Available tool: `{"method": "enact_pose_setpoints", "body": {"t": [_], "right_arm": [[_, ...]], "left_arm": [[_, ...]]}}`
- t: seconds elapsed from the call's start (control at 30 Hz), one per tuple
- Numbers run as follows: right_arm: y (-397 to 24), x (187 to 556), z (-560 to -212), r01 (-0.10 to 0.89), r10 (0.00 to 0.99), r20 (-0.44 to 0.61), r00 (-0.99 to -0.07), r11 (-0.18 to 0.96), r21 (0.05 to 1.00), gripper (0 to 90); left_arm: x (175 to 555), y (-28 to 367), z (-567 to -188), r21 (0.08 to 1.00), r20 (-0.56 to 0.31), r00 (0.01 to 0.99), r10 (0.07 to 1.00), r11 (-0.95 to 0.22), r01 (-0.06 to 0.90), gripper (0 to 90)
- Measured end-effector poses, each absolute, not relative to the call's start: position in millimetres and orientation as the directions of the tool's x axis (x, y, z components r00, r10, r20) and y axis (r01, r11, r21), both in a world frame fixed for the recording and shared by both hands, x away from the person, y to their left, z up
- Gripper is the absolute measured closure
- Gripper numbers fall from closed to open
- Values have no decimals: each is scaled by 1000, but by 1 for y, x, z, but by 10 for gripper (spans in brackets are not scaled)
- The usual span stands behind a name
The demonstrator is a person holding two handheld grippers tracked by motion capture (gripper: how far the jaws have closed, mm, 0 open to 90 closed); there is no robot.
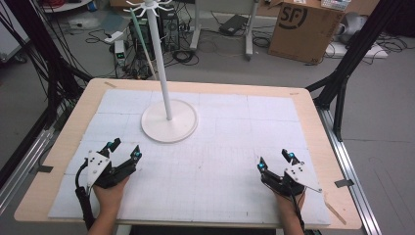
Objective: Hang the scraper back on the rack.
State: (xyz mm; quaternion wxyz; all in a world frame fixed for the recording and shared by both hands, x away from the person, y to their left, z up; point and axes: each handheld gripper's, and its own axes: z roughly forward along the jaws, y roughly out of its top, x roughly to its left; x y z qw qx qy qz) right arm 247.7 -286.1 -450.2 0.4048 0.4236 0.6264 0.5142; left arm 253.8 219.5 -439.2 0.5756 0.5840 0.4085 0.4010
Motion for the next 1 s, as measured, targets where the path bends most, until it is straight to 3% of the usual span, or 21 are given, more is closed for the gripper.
{"method": "enact_pose_setpoints", "body": {"t": [0.63,1.0], "right_arm": [[-286,247,-450,115,947,-69,-314,110,987,186],[-286,249,-450,117,947,-65,-314,106,987,187]], "left_arm": [[250,224,-446,998,-54,362,931,34,60,326],[252,223,-448,997,-54,387,921,25,79,295]]}}
